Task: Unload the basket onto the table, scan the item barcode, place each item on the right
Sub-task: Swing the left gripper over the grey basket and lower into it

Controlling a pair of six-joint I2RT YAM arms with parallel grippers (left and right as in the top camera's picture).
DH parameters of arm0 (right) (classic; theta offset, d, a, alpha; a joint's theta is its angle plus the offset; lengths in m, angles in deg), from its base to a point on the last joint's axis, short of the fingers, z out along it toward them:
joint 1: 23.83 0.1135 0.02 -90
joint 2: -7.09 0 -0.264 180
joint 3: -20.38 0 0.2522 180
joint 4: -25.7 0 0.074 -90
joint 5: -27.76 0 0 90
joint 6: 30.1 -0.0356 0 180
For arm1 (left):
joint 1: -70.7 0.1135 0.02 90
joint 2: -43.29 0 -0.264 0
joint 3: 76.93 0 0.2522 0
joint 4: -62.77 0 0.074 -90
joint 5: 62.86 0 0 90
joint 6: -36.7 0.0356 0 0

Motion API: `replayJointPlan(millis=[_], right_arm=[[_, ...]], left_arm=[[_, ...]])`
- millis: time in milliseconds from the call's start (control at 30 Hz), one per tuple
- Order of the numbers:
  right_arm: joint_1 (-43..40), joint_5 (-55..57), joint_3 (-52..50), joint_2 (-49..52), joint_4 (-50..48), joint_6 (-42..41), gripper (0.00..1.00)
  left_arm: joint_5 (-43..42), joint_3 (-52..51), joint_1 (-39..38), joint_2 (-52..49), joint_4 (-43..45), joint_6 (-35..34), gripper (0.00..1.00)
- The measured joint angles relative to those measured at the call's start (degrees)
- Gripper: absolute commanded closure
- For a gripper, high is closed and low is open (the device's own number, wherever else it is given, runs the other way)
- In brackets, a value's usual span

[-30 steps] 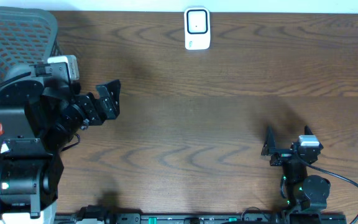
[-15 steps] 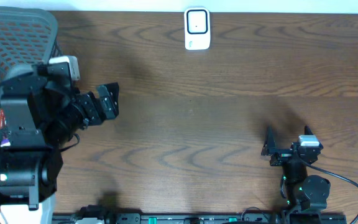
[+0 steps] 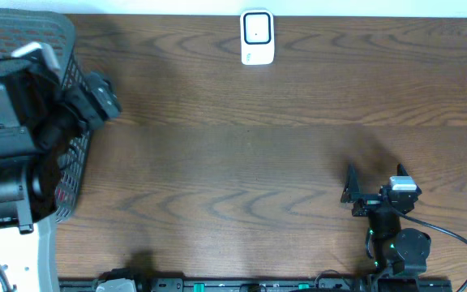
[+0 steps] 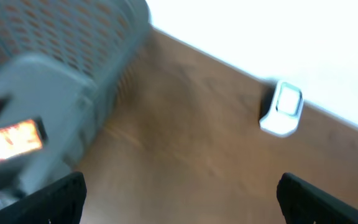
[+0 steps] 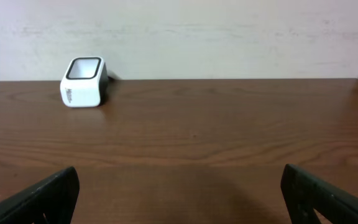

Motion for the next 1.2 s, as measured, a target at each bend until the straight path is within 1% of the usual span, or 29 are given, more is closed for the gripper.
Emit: replayJointPlan(millis=[300, 500, 667, 833, 1000, 1200], right_arm=[[0.0, 0.0, 0.0, 0.0, 0.0, 0.0, 0.01], [0.0, 0.0, 0.0, 0.0, 0.0, 0.0, 0.01], [0.0, 0.0, 0.0, 0.0, 0.0, 0.0, 0.01], [0.0, 0.0, 0.0, 0.0, 0.0, 0.0, 0.01], [0.0, 0.0, 0.0, 0.0, 0.0, 0.0, 0.01], [0.0, 0.0, 0.0, 0.0, 0.0, 0.0, 0.01]], left_arm=[[-0.92, 1.4, 9.38, -0.33, 5.64, -1.92, 0.02], [-0.94, 1.51, 11.5, -2.69, 6.54, -4.17, 0.02], [-0.92, 1.51, 11.61, -3.39, 9.6, -4.61, 0.02], [2.62, 1.51, 13.9, -3.5, 10.34, -4.87, 0.02], [6.38, 1.51, 18.03, -5.92, 10.43, -9.42, 0.02], [7.72, 1.51, 22.27, -8.48, 10.32, -10.91, 0.02]])
